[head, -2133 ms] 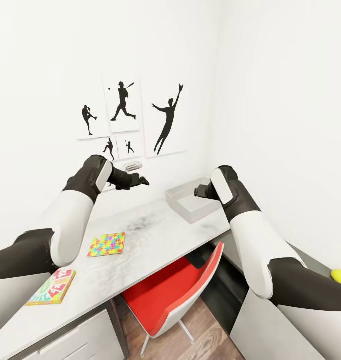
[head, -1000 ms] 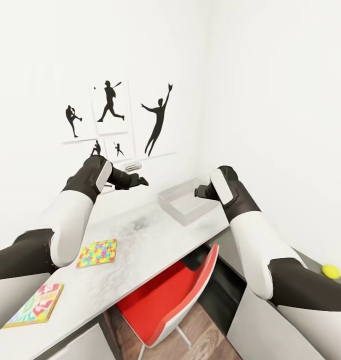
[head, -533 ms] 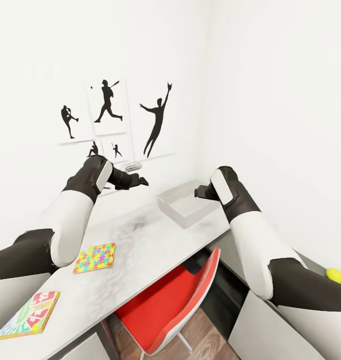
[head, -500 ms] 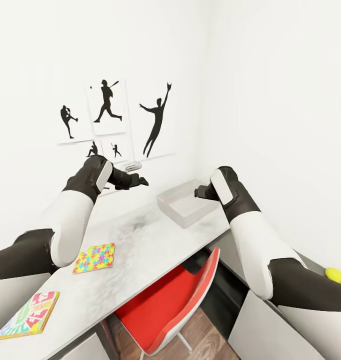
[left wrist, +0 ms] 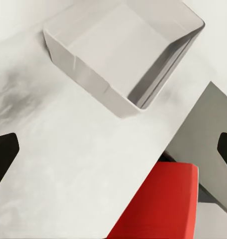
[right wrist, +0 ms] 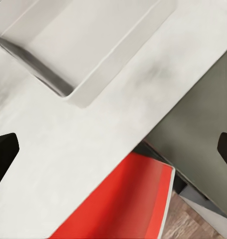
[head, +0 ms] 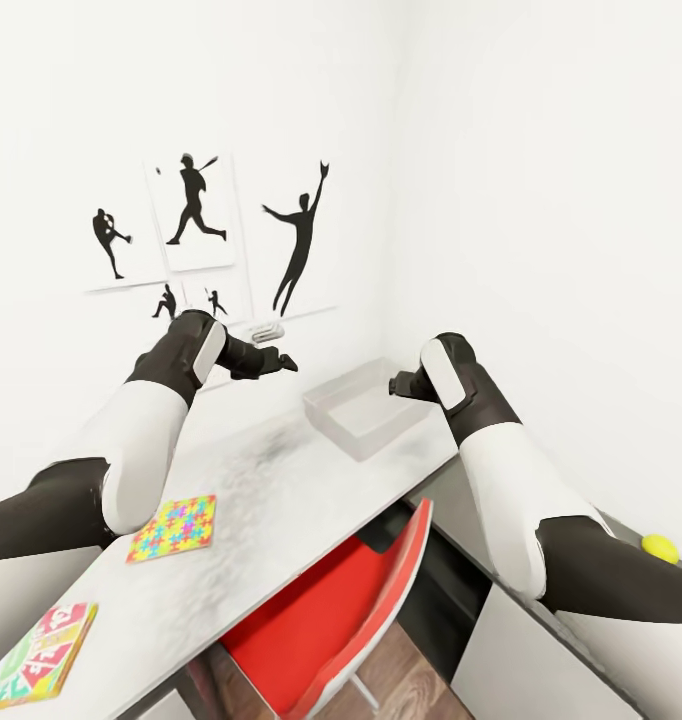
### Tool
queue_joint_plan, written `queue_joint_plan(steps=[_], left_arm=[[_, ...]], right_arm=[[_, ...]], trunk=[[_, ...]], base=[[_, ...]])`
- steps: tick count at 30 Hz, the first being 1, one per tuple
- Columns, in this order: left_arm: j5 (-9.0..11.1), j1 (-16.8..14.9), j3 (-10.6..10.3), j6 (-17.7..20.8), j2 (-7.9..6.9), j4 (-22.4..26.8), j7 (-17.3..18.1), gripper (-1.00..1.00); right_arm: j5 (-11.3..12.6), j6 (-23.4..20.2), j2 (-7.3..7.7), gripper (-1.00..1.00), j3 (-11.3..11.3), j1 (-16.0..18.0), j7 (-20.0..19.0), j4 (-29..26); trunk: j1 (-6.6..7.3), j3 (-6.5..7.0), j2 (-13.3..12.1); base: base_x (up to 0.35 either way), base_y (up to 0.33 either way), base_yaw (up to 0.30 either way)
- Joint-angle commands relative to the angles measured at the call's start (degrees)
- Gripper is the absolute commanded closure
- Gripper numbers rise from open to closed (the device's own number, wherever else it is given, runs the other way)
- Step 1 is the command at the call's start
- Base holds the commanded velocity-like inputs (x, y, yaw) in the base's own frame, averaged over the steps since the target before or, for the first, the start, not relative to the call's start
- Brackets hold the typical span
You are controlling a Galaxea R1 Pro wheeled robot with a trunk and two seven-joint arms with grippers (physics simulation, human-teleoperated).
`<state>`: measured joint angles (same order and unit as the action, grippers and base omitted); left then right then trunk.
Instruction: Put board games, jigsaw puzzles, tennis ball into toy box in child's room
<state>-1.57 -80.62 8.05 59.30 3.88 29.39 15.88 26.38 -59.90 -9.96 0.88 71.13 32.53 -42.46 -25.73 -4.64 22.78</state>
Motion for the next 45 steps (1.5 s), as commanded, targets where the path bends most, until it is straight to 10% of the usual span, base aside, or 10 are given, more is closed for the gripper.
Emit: queue_joint_plan(steps=[1,45], left_arm=[[-0.18,-0.06,0.39,0.31,0.06,0.05,0.09,-1.0],[0.11,2.19,0.39,-5.82,0.31,-0.26,-10.05,-1.0]], right_arm=[[0.52,-0.1,-0.03,-1.0,0.09,0.06,0.52,-0.03],[0.2,0.41,-0.03,-1.0,-1.25,-0.02,0.68,2.31]], trunk=[[-0.06,-0.16,0.13],[-0.06,-0.41,0.13]], base=[[0.174,0.0,-0.075],[0.03,0.0,-0.017]])
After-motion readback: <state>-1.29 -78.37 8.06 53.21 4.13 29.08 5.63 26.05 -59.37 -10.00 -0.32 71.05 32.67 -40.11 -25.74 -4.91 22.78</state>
